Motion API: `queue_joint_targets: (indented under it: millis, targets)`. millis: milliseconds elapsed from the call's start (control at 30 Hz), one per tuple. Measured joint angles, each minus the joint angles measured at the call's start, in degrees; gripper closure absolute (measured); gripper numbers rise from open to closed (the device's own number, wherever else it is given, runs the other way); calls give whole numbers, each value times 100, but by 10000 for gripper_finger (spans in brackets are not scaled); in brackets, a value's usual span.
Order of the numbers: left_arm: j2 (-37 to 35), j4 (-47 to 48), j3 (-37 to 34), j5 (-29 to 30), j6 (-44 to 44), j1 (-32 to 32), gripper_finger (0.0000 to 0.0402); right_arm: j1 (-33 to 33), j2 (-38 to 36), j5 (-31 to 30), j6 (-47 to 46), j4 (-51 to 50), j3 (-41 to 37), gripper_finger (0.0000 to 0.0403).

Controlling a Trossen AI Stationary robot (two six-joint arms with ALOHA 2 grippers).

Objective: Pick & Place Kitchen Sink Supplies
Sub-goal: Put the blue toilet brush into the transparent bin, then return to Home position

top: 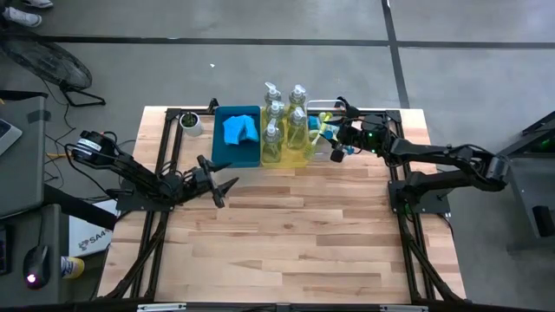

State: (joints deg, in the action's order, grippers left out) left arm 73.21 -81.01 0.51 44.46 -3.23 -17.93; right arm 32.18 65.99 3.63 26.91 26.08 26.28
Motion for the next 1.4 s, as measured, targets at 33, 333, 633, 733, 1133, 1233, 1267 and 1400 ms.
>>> queue_joint_targets:
  millis: [33, 333, 633, 733, 1133, 1233, 1267, 1400]
  targets:
    - [-5, 0, 0, -44, -4, 0, 122, 0, -24, 1, -86, 16, 0, 208]
    - [-400, 108, -2, -403, -203, 54, 122, 2, -451, -138, -488, 24, 0, 171]
    - [-1325, 1296, -2, -2378, 345, 1704, 122, 0, -1077, 114, -970, -147, -2, 169]
    - [-1628, 1535, 0, -3166, 382, 2280, 122, 0, -1199, 191, -1052, -156, -2, 169]
    - [-2287, 2363, 0, -4450, 523, 3419, 122, 0, -1341, 333, -1087, -388, -2, 169]
    - [-2433, 2368, 0, -4689, 439, 3711, 122, 0, -1476, 421, -1147, -381, -2, 169]
    - [-2482, 2425, 0, -4817, 395, 3814, 122, 0, -1535, 448, -1147, -378, -2, 169]
    - [-2712, 2687, 0, -5348, 513, 4296, 122, 0, -1873, 373, -1148, -356, -2, 169]
